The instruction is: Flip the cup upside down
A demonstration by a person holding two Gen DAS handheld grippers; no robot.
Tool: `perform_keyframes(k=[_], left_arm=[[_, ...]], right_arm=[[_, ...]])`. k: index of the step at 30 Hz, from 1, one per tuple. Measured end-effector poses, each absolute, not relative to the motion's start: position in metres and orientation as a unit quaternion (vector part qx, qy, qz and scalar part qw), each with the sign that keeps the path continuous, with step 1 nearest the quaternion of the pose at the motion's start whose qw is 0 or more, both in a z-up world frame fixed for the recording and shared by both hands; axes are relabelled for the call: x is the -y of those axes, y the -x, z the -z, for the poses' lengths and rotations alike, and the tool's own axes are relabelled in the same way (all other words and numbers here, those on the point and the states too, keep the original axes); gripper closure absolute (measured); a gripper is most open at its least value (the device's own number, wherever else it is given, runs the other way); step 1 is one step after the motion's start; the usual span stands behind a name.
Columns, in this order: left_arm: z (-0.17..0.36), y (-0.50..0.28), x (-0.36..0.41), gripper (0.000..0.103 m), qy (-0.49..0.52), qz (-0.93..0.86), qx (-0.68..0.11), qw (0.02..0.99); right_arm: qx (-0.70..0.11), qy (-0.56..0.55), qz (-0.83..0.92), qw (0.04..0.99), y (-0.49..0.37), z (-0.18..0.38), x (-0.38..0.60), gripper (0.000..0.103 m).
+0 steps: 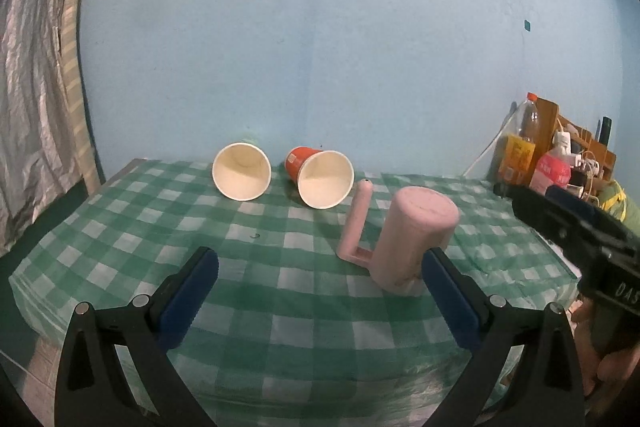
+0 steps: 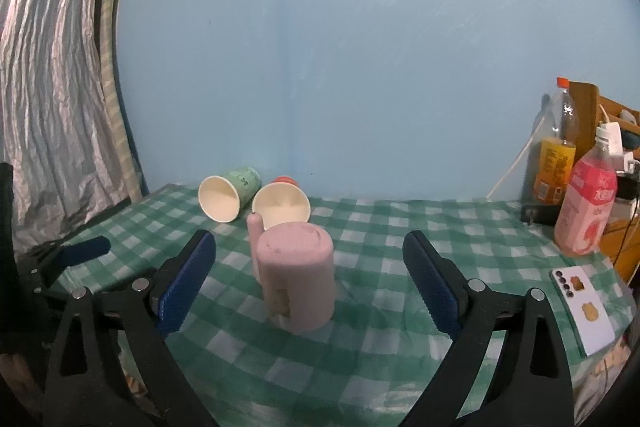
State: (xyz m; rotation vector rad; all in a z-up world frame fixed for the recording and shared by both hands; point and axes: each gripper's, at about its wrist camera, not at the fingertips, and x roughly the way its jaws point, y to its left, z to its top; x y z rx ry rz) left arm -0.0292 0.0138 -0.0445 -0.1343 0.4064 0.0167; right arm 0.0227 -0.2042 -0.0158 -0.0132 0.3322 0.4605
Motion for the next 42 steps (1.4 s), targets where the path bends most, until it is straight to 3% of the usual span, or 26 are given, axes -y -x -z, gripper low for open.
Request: perform_keyframes(k=[42], left_arm=[[0.042,0.042,-0.003,0.0,0.045,-0.019,-0.178,0.983]], right_arm=[[-0.205,-0.001,-0.219,0.954,-0.026,0.031,0.202,0.009]])
